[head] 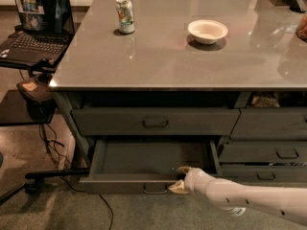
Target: Open middle drawer
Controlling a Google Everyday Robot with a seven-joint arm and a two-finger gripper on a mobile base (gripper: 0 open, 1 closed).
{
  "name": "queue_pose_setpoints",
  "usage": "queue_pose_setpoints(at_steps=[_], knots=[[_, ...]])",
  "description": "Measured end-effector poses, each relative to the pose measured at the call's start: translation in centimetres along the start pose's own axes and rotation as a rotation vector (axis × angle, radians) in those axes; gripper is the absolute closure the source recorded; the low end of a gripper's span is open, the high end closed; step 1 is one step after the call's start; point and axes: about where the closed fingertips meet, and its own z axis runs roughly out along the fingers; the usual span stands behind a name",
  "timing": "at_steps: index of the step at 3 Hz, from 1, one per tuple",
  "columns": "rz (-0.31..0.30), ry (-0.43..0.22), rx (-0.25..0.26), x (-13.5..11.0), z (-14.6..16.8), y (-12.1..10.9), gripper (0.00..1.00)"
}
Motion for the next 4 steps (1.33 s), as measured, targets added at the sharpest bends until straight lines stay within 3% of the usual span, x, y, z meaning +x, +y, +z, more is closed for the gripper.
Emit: queue_pose_setpoints(at_steps=[2, 4], knots=[[0.020, -0.003, 0.017, 0.5, -1.2, 1.3, 1.00], [0.003, -0.012, 0.015, 0.8, -1.7, 2.1, 1.00]])
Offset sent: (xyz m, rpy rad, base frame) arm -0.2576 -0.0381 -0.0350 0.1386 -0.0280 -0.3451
